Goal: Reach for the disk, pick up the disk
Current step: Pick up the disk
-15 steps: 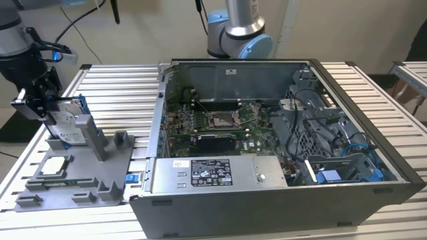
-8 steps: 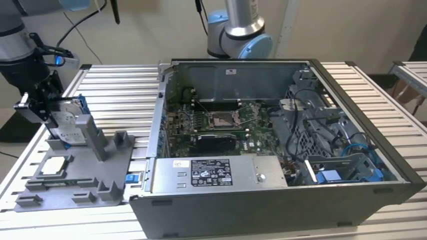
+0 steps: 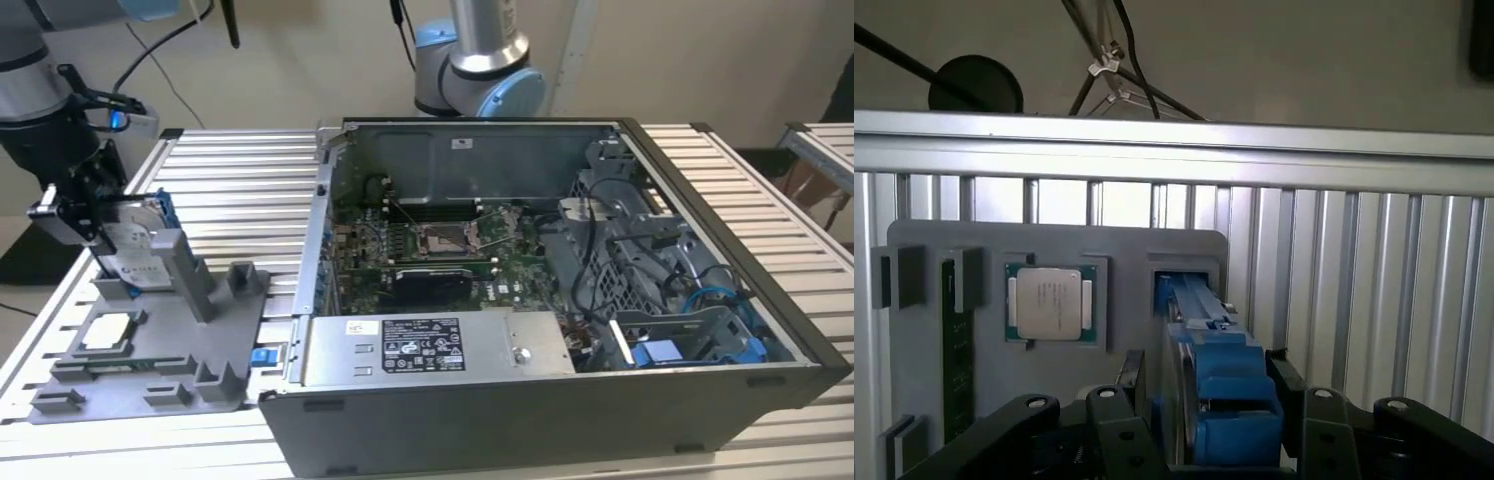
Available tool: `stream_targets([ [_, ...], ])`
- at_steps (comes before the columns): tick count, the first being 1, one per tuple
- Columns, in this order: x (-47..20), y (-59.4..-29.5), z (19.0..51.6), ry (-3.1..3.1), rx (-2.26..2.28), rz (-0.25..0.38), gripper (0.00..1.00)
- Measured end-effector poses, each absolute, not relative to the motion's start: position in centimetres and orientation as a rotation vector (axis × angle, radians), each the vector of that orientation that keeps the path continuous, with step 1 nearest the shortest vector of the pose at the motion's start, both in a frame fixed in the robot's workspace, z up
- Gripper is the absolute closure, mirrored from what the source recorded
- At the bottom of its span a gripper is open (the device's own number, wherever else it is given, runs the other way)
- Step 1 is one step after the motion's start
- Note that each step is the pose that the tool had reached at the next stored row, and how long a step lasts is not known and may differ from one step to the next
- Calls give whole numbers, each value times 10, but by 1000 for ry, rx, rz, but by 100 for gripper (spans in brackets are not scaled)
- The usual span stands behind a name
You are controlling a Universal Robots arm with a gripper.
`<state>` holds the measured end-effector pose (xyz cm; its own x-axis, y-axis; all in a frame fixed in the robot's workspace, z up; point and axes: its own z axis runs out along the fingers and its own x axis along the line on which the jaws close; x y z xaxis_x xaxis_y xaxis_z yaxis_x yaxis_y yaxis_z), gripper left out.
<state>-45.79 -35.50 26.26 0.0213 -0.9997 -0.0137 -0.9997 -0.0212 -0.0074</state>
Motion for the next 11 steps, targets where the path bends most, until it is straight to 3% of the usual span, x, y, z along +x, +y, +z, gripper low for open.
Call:
stream_targets([
  [11, -458, -358, 265, 2186, -2233, 12, 0],
])
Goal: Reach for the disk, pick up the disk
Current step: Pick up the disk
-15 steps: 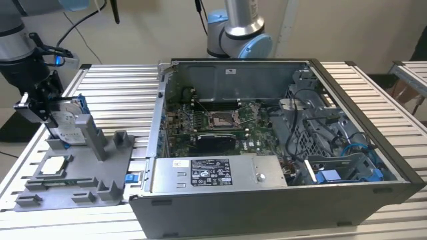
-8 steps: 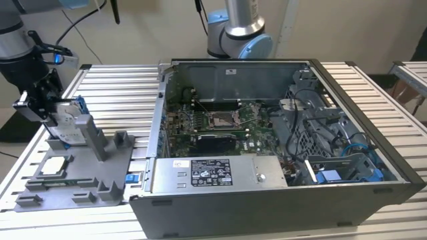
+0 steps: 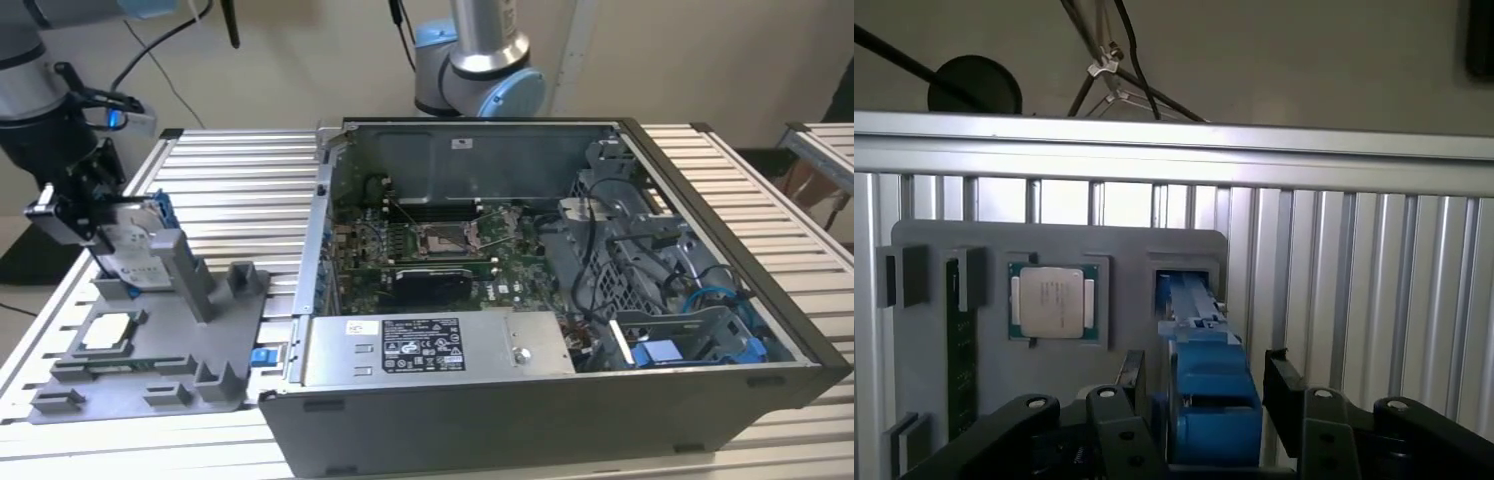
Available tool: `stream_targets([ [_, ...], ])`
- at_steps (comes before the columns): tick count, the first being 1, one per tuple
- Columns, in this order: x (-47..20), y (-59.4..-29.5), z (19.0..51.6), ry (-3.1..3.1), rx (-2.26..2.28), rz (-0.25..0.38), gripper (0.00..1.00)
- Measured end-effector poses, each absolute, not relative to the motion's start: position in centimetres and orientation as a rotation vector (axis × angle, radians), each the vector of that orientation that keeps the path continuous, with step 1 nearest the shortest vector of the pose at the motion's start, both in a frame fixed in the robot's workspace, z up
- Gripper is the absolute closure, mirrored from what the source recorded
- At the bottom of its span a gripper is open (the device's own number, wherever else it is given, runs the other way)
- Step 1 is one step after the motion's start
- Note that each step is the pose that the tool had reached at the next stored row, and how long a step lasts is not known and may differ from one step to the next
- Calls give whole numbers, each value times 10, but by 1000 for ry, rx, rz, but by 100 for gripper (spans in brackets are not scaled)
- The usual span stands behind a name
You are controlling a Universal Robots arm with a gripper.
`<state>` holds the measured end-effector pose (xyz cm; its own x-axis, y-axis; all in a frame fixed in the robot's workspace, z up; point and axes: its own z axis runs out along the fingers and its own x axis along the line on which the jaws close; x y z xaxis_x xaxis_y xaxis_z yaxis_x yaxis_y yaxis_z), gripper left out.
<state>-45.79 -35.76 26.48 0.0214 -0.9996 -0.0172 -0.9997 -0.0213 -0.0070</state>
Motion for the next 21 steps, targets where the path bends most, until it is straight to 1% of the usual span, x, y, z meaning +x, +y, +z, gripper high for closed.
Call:
stream_targets([
  [21, -457, -361, 260, 2178, -2225, 16, 0],
])
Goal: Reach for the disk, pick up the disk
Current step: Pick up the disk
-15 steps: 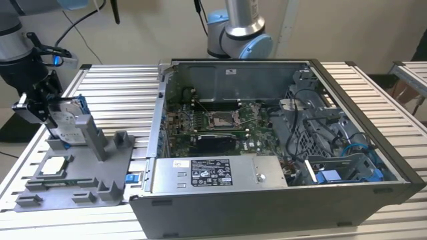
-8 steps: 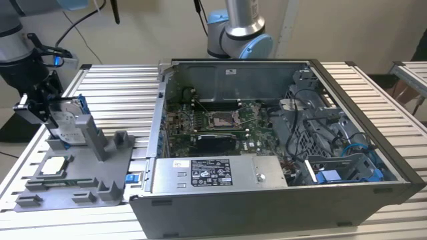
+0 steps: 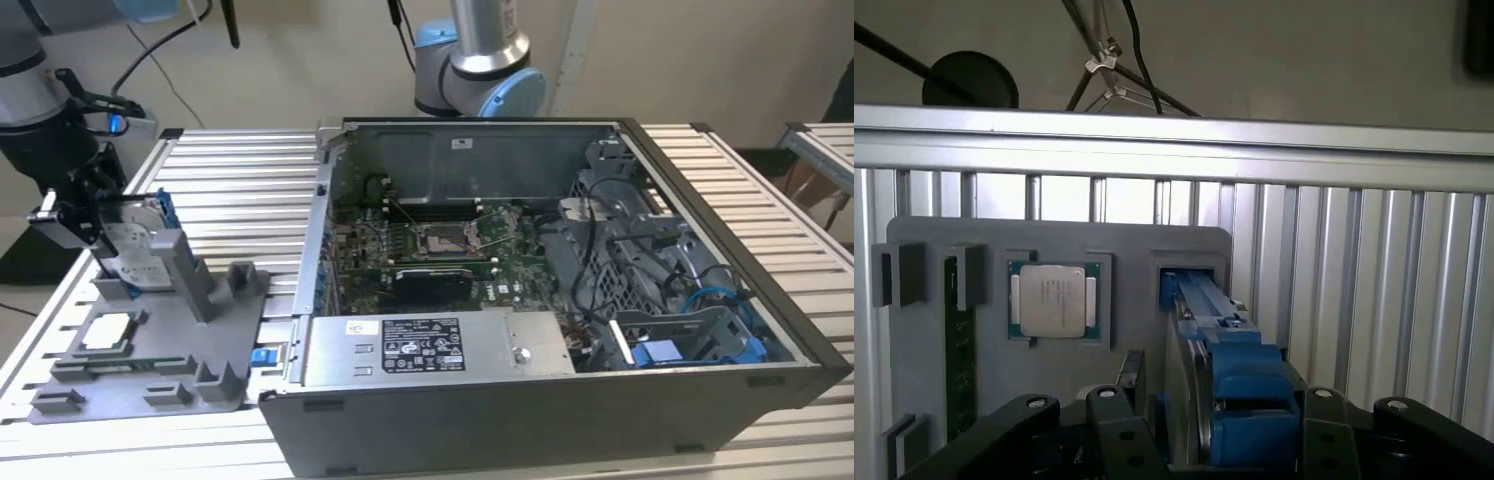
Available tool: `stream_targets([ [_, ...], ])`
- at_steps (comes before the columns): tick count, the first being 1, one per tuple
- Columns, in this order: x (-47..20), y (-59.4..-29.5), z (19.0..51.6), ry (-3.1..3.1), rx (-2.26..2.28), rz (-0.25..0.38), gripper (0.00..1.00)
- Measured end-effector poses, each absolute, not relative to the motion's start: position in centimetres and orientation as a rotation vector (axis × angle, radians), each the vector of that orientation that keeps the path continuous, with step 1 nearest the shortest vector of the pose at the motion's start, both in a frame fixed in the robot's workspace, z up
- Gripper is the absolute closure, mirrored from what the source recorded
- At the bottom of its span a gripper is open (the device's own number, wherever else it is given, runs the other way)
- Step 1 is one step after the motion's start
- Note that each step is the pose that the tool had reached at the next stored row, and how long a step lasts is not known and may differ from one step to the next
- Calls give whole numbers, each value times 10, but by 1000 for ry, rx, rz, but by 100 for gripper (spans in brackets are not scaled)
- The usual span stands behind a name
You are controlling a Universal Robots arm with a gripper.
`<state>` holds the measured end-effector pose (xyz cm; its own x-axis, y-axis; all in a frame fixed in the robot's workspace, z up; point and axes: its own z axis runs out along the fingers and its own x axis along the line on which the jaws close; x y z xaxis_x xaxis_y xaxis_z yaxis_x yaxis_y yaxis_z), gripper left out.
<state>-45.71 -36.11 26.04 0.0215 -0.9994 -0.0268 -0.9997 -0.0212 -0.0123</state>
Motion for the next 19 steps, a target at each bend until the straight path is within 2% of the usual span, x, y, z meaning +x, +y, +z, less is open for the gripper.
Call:
stream_targets([
  [1, -457, -361, 260, 2178, -2225, 17, 100],
  [19, -457, -361, 260, 2178, -2225, 16, 100],
])
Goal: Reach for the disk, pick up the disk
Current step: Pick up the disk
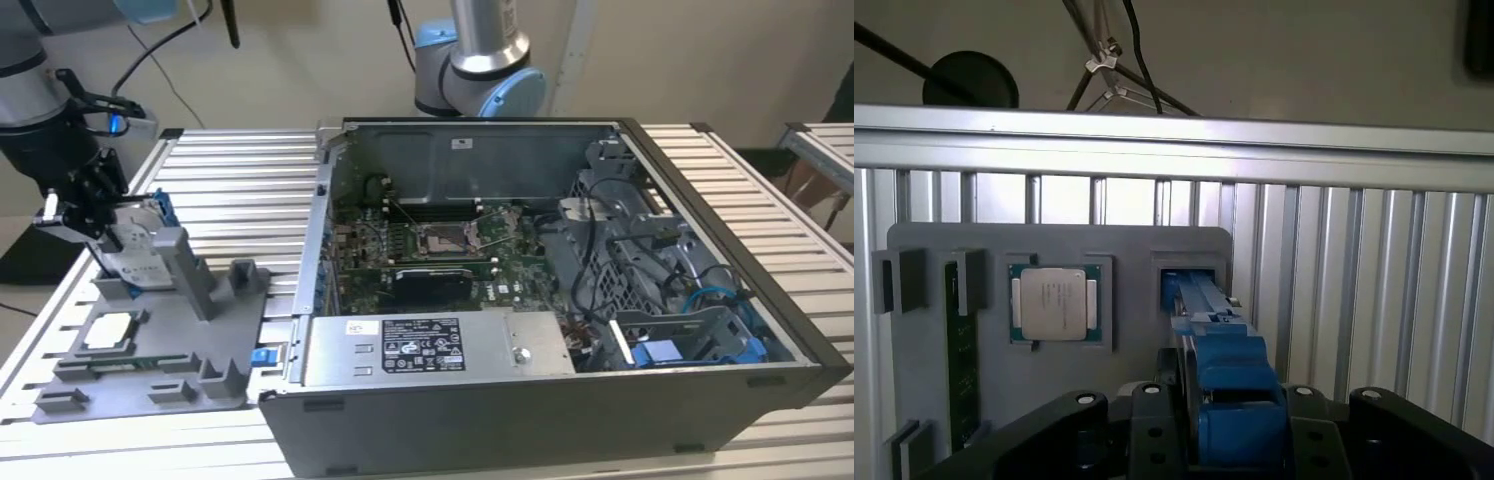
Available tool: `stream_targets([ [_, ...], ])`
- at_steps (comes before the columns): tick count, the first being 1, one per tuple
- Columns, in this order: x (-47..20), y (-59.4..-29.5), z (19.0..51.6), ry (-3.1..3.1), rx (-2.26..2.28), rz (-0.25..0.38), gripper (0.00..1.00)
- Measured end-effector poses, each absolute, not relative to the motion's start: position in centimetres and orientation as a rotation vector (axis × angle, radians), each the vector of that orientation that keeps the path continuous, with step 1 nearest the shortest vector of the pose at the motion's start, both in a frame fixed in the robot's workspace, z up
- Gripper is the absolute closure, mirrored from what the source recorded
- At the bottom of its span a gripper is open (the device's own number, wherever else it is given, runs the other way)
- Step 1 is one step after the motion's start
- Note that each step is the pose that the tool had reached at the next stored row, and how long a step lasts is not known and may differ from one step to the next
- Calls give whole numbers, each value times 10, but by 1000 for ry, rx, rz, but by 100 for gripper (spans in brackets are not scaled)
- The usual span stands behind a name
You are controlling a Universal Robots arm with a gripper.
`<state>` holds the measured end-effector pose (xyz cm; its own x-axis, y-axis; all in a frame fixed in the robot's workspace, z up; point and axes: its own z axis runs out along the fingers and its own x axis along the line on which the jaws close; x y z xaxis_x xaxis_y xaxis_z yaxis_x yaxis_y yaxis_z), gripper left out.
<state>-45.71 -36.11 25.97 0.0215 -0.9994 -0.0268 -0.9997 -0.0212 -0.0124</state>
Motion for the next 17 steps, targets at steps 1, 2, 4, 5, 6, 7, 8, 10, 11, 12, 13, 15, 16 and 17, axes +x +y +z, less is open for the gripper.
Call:
stream_targets([
  [1, -457, -361, 260, 2178, -2225, 16, 100],
  [2, -457, -361, 260, 2178, -2225, 16, 100],
  [4, -457, -361, 260, 2178, -2225, 16, 100],
  [5, -457, -361, 260, 2178, -2225, 16, 100],
  [6, -457, -361, 260, 2178, -2225, 16, 100],
  [7, -457, -361, 260, 2178, -2225, 16, 100],
  [8, -457, -361, 260, 2178, -2225, 16, 100],
  [10, -457, -361, 260, 2178, -2225, 16, 100],
  [11, -457, -361, 260, 2178, -2225, 16, 100],
  [12, -457, -361, 259, 2179, -2226, 15, 100],
  [13, -457, -361, 259, 2180, -2227, 12, 100],
  [15, -457, -361, 259, 2182, -2229, 7, 100],
  [16, -457, -361, 260, 2182, -2229, 7, 100],
  [17, -457, -361, 260, 2181, -2229, 9, 100],
])
